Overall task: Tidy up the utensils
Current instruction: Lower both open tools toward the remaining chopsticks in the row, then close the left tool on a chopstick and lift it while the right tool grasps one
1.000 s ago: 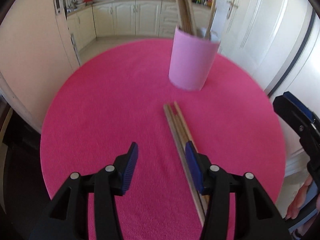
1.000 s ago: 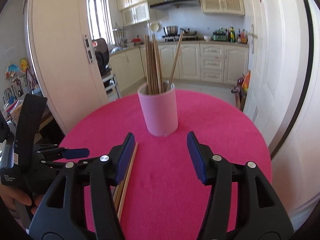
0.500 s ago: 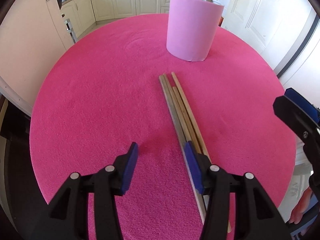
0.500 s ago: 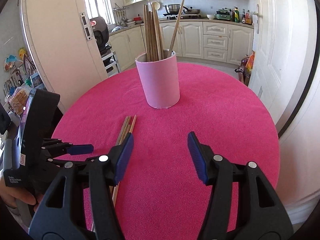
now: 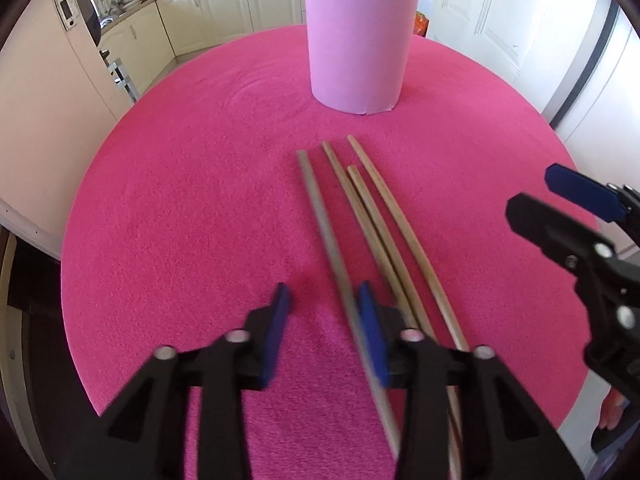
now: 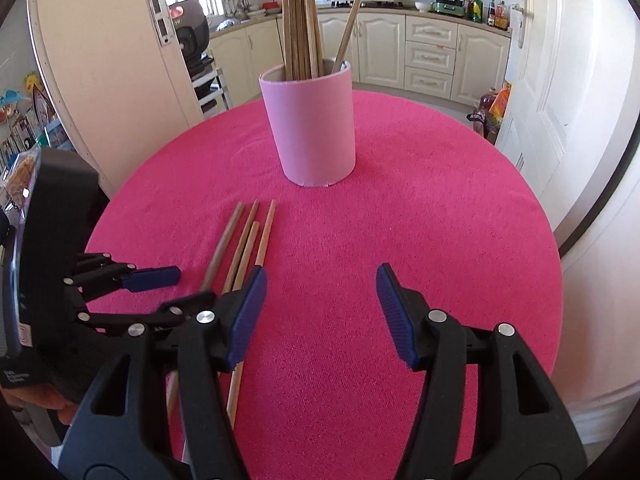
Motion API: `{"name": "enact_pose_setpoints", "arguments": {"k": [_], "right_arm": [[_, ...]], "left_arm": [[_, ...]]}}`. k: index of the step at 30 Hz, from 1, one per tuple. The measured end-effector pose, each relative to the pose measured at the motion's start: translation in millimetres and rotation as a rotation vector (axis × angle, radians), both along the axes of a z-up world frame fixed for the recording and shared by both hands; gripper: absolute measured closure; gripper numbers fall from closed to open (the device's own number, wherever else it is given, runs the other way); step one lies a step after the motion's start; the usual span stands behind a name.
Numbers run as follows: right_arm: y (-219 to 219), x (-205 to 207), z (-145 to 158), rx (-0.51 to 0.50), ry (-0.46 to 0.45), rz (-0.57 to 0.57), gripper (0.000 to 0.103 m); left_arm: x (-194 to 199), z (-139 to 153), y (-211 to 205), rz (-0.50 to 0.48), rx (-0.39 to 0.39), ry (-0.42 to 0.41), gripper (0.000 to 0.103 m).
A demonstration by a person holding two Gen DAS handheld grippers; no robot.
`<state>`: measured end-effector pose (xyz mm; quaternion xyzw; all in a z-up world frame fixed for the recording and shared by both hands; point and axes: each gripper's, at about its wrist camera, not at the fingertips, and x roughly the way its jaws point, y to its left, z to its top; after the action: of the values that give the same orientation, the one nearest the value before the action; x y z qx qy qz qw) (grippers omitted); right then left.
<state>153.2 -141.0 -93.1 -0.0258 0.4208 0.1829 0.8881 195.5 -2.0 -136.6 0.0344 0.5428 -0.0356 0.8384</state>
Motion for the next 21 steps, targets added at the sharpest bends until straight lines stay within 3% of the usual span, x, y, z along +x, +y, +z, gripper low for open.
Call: {"name": "enact_pose_setpoints", "arguments": {"k": [4, 10, 13, 21], "right_arm": [[14, 6, -5, -0.031, 0.068, 0.058, 0.046], [36, 16, -15, -0.074, 0.151, 0.118, 0.050], [45, 22, -22, -0.107, 0.208, 0.132, 0.069], [57, 24, -30, -0.138, 0.258, 0.159, 0.071]], "left_arm": [[0, 1, 11, 0.006, -0.033, 0.013, 0.092], [2, 2, 22, 0.025, -0.092, 0.015, 0.095], [2, 1, 24, 0.031, -0.111, 0.014, 0.095], [6, -2, 25, 0.033, -0.127, 0.012, 0.095]]}}
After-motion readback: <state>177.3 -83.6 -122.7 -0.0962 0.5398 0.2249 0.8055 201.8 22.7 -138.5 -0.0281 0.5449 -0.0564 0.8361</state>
